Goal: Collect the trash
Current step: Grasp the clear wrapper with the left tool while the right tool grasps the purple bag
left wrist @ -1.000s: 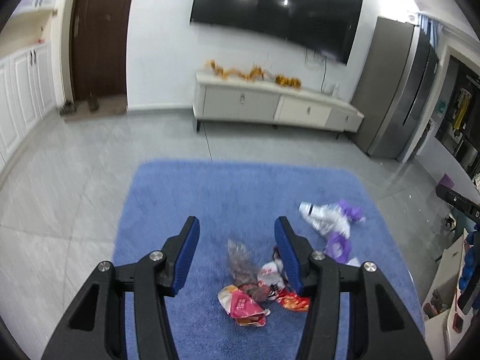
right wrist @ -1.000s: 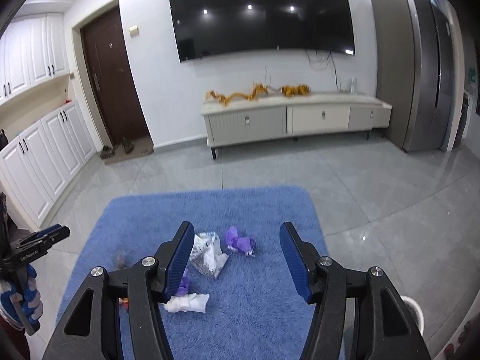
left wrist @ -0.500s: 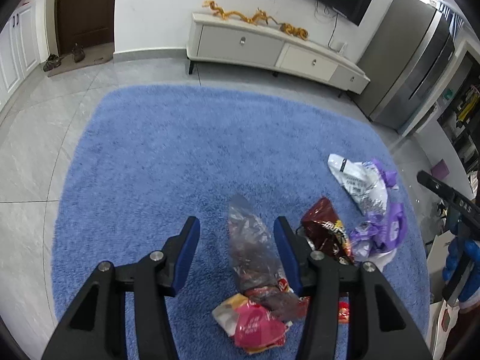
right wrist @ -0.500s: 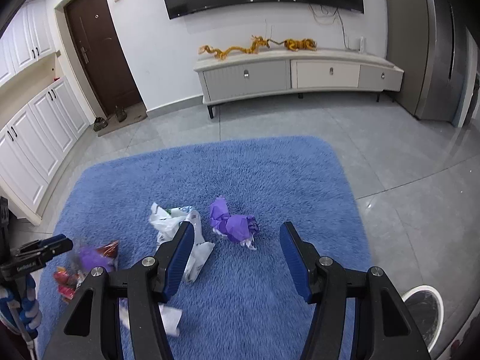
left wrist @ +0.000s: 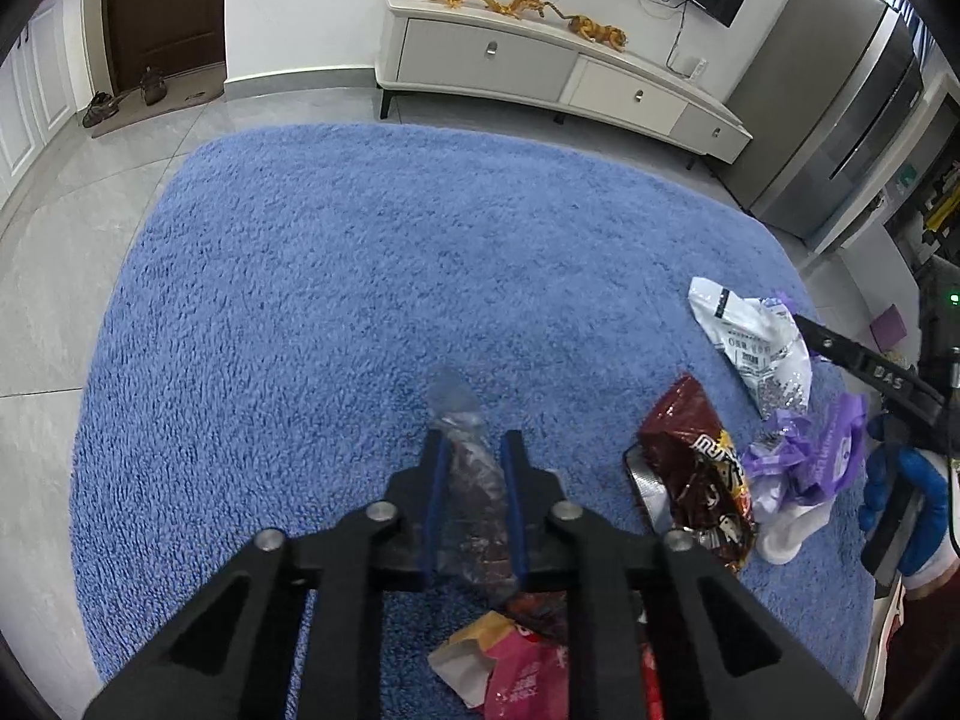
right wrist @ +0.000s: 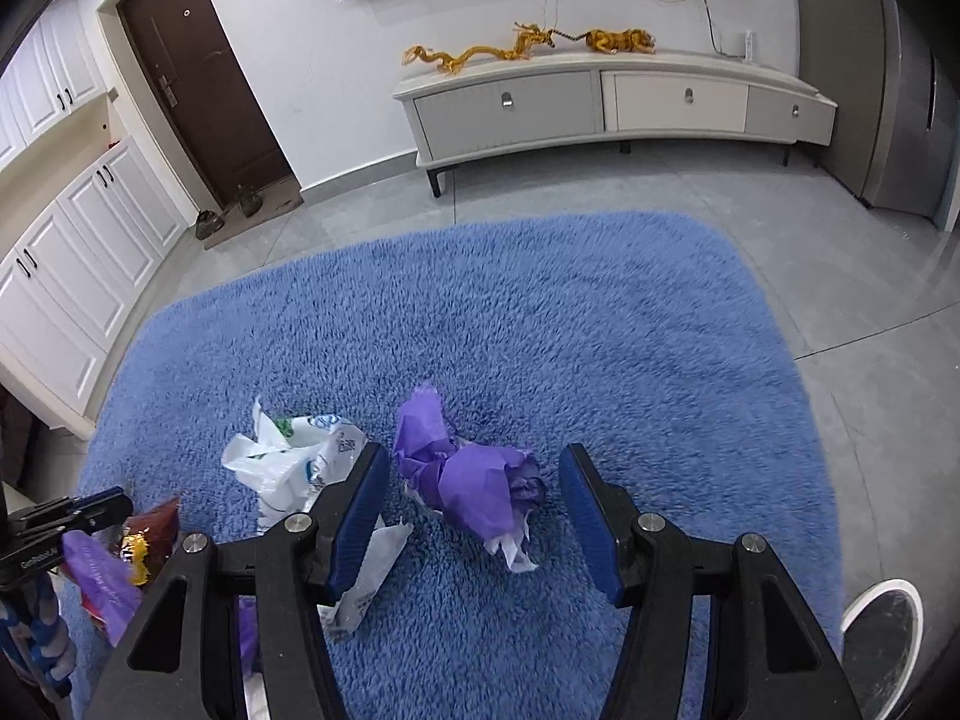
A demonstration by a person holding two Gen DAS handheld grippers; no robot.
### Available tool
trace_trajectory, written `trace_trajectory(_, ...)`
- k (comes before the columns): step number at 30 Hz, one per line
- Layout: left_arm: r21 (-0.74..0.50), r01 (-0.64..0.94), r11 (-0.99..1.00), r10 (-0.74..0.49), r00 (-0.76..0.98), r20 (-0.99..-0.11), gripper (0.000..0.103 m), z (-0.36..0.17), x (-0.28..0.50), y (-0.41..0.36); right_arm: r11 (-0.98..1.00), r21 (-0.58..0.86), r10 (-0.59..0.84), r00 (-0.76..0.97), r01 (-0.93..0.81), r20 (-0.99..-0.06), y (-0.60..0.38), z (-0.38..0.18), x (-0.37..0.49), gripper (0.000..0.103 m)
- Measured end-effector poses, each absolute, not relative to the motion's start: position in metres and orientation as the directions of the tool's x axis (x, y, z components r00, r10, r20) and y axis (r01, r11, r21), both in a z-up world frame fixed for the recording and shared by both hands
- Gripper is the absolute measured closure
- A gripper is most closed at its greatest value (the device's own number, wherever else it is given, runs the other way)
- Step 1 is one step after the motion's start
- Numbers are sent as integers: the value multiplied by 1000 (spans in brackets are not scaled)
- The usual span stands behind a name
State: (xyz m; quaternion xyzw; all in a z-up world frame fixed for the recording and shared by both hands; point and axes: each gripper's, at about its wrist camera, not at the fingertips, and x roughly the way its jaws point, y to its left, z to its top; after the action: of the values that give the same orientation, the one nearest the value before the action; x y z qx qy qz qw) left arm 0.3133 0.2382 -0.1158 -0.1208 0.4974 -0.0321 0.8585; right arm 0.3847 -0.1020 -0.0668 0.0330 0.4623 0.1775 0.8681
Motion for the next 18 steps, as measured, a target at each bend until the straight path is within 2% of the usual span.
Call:
trace_trajectory(1,-237,-62,970,-174,504,-846,93,-115,313,237,932,230,347,503,-282,-791,-103,-69,385,57)
trace_trajectory(7,-233,-58,971,-168,525,-835,98,-110,306,231,920,248,377,514,-304,-770,-112,-68,376,60)
trace_trajectory(18,-276,-55,960,-189,599,-778,100,-70,277,234,926,262,374,570,-270,-732,-140,-37,337,62)
